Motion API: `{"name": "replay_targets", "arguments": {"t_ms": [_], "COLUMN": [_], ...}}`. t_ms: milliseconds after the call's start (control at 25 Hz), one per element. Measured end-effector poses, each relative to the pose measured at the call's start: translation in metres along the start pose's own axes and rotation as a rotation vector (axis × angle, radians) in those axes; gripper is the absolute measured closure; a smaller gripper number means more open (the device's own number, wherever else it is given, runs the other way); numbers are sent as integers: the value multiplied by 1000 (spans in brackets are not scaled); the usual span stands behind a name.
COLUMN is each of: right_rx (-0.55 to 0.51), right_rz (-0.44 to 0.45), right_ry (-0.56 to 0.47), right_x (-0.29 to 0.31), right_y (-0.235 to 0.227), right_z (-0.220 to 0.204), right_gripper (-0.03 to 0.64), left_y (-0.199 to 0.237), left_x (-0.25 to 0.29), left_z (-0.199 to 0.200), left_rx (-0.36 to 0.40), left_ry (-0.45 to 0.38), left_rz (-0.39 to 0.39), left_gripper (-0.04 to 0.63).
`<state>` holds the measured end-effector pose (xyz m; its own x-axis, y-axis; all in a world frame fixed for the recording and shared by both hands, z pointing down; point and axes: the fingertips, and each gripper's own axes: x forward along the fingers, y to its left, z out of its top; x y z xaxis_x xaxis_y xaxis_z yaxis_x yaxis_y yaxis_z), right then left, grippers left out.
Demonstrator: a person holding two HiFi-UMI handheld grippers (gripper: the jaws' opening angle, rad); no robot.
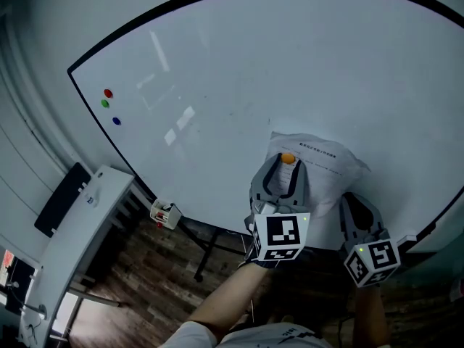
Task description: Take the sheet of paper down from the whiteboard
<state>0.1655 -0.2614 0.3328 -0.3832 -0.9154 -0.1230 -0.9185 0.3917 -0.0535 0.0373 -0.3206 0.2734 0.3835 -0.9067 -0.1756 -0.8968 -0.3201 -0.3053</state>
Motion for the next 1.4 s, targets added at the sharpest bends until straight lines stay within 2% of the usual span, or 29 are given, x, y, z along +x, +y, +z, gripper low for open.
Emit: {"name": "replay_targets", "arguments": {"t_ms": [160,320,600,920,1080,1400], "right_rx": [8,11,23,52,55,74], "right_rz": [1,-21,0,31,35,49], "right_ry": [-6,-18,-21,-27,-32,-45], "right_x": [4,2,12,14,14,13], "right_y": [-6,-15,-16,-16,-15,-13], "right_z": [-1,2,3,3,5,9], "right_gripper": [536,526,521,523,573,595], "left_y": [3,2,3,5,6,6], "left_x": [1,1,1,0,0,0], "left_z": [1,4,4,5,6,6], "left_rx": [9,4,-11,-23,-24,-47], "left_ry": [-7,-19,-26,-40,-44,-56], "left_rz": [19,20,14,18,18,3], "left_gripper": [436,436,436,460,462,462]}}
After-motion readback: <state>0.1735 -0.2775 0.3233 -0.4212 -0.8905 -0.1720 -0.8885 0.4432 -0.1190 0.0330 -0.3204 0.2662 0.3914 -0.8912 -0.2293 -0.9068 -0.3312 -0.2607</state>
